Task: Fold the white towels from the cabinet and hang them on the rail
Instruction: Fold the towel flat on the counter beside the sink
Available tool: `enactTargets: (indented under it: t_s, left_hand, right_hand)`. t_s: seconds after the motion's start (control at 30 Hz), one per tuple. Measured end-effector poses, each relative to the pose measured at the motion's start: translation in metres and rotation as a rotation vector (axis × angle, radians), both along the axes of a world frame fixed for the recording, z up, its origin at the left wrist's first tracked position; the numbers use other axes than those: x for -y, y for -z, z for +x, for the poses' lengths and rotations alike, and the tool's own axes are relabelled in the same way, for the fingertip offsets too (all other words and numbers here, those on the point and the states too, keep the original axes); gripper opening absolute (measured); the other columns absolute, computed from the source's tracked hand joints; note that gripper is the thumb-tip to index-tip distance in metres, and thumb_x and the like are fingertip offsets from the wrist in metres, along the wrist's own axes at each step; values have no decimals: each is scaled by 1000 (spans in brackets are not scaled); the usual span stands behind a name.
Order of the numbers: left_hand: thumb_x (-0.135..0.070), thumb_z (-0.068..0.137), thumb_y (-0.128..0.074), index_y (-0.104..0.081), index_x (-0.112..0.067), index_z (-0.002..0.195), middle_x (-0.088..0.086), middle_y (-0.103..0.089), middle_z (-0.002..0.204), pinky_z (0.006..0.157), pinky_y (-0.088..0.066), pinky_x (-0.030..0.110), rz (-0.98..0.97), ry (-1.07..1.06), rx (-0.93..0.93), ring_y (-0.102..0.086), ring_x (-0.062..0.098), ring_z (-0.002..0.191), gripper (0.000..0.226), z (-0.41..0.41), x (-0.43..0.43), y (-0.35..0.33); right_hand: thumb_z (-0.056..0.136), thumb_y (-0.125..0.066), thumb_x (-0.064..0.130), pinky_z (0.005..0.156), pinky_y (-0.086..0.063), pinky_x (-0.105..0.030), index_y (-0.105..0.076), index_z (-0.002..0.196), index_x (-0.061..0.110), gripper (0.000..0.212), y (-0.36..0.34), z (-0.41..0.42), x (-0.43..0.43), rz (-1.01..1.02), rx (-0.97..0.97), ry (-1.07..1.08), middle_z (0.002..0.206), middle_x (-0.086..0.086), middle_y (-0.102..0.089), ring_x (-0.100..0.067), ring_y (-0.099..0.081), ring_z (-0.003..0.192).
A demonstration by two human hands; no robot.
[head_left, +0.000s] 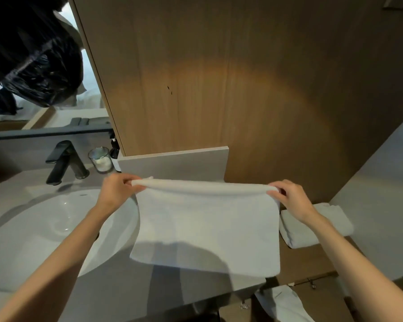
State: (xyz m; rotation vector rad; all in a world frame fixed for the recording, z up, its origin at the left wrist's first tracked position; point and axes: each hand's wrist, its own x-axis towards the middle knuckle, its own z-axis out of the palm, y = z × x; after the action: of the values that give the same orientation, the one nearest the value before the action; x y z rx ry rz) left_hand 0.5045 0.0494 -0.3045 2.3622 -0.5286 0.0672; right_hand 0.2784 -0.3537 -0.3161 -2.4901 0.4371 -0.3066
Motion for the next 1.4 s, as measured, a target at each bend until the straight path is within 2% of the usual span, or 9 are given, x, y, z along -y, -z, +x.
enactTargets:
  t_s: [0.3, 0.47, 0.63, 0.8, 0.93, 1.07, 1.2, 1.3, 1.4]
  left_hand:
    - [-13, 81, -73, -73, -12, 97, -2, -69, 88, 66, -40, 3, -195, -102, 347, -61, 13, 77, 16, 9, -12, -58]
    - [-1, 82, -71, -66, -8, 95, -2, -60, 94, 77, -50, 30, -192, -9, 406, -58, 17, 84, 16, -15, -34, -21]
    - [-7, 78, -76, -64, -17, 90, 0, -48, 112, 88, -39, 29, 61, 61, 245, -44, 16, 102, 20, -46, -68, 60]
    - [-16, 73, -76, -63, -21, 89, 0, -52, 139, 102, -46, 43, 371, 399, 218, -44, 26, 132, 21, -64, -90, 108]
    - [-9, 77, -71, -45, -29, 140, 4, -34, 153, 110, -37, 37, 468, 352, 11, -39, 27, 137, 72, -71, -88, 120]
    - [-8, 84, -62, -34, -33, 147, 1, -26, 157, 113, -33, 43, 511, 313, -134, -29, 29, 142, 74, -67, -87, 123]
    - [4, 79, -63, -53, -15, 107, 7, -35, 152, 112, -34, 35, 414, 379, -162, -26, 26, 143, 35, -56, -92, 118]
    - [11, 70, -51, -54, -20, 89, 17, -53, 125, 94, -39, 24, 206, 373, -206, -46, 29, 124, 37, -54, -87, 116]
    - [18, 75, -54, -60, -13, 91, 7, -59, 109, 82, -45, 24, 48, 169, -262, -55, 27, 102, 36, -55, -81, 124]
  right_hand:
    - [98, -52, 20, 89, -42, -34, -59, 113, 16, 17, -64, 34, -13, -299, 277, 69, 133, -1, -41, -18, -35, 121]
    - [98, -50, 18, 99, -43, -35, -55, 111, 19, 14, -30, 24, -31, -329, 193, -39, 144, 8, -45, -13, -38, 127]
    - [94, -52, 28, 105, -39, -31, -44, 139, 26, 46, 47, -4, -49, -226, -169, -140, 153, 7, -34, -16, -36, 138]
    - [91, -59, 36, 105, -40, -33, -28, 150, 33, 67, 87, -24, -65, -165, -419, -219, 159, 4, -24, -18, -34, 141]
    - [92, -58, 31, 106, -44, -37, -22, 151, 39, 69, 103, -31, -65, -147, -487, -216, 159, 9, -23, -17, -33, 142]
    - [95, -52, 23, 102, -47, -35, -38, 144, 33, 51, 105, -31, -63, -109, -471, -213, 149, 7, -41, -18, -46, 131]
    - [78, -68, 3, 92, -53, -34, -47, 99, 20, 33, 98, -27, -63, 231, -442, -206, 146, 9, -39, -13, -45, 125]
    - [72, -73, 2, 102, -45, -36, -46, 118, 26, 58, 79, -25, -67, 644, -436, -219, 145, 11, -30, -6, -36, 133]
    - [81, -75, 6, 104, -39, -30, -40, 131, 27, 65, 76, -18, -80, 754, -296, -31, 138, 11, -36, -7, -34, 131]
